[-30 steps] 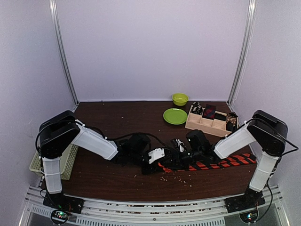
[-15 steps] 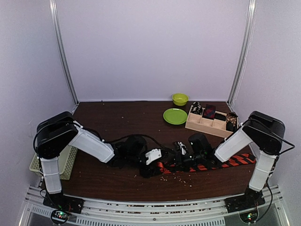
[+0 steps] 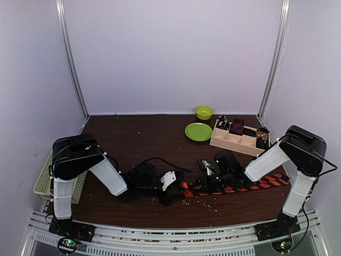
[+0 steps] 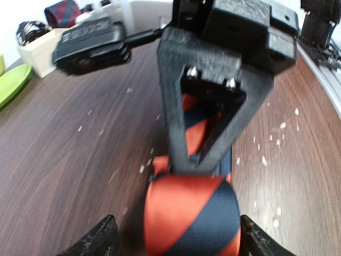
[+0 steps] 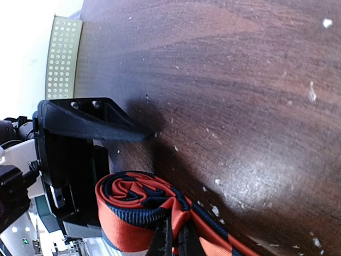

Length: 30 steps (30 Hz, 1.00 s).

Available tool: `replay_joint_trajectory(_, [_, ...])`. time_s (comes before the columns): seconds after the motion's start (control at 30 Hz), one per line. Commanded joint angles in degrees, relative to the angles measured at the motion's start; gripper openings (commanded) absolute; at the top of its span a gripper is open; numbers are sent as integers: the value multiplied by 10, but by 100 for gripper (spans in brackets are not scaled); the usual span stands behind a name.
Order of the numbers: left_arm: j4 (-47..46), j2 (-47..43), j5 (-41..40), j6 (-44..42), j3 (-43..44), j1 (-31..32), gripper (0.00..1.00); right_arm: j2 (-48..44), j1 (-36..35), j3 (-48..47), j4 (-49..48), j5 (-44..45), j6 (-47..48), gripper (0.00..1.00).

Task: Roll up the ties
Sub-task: Roll the tie at the center of the board.

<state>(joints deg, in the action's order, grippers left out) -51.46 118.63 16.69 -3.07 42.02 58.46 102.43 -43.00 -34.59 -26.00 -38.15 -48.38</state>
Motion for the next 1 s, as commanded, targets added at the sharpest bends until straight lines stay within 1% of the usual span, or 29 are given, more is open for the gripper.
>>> replay_joint_trajectory(0.0, [-60, 57, 31, 34, 36, 8, 74, 23, 0, 12, 127, 68, 33, 0])
replay_joint_trajectory(0.03, [-63, 66, 35, 39, 43, 8, 73, 22, -1, 12, 126, 67, 31, 0])
replay_joint_trajectory(0.1, [-52, 79, 43, 41, 60, 9, 65, 17, -2, 15, 121, 62, 27, 0])
replay_joint_trajectory(0.17, [-2, 79, 46, 28, 76, 10, 54, 11, -4, 18, 111, 52, 22, 0])
replay_joint_trajectory(0.23, [72, 63, 48, 6, 83, 10, 43, 2, -4, 18, 106, 42, 19, 0])
replay_joint_trajectory(0.3, [141, 44, 50, -25, 83, 10, 37, -14, -3, 17, 103, 35, 17, 5])
replay_joint_trajectory(0.37, [216, 28, 51, -62, 84, 11, 34, -36, 2, 16, 106, 25, 21, 14])
replay_joint_trajectory(0.47, [283, 10, 43, -93, 96, 10, 32, -84, 15, 11, 117, 13, 33, 33])
replay_joint_trajectory(0.53, [347, 5, 39, -112, 124, 11, 32, -110, 16, 2, 128, 13, 38, 43])
replay_joint_trajectory(0.57, [374, 5, 36, -121, 136, 11, 32, -117, 16, 0, 127, 11, 34, 45])
replay_joint_trajectory(0.67, [421, 2, 27, -138, 155, 11, 32, -116, 16, -5, 105, -4, 10, 48])
replay_joint_trajectory(0.73, [442, 4, 25, -143, 165, 11, 32, -102, 15, -1, 69, -22, -16, 48])
replay_joint_trajectory(0.87, [450, 5, 22, -144, 168, 11, 33, -77, 10, 15, -20, -43, -72, 48])
replay_joint_trajectory(0.97, [449, 6, 24, -143, 165, 10, 33, -56, 1, 9, -43, -45, -85, 46])
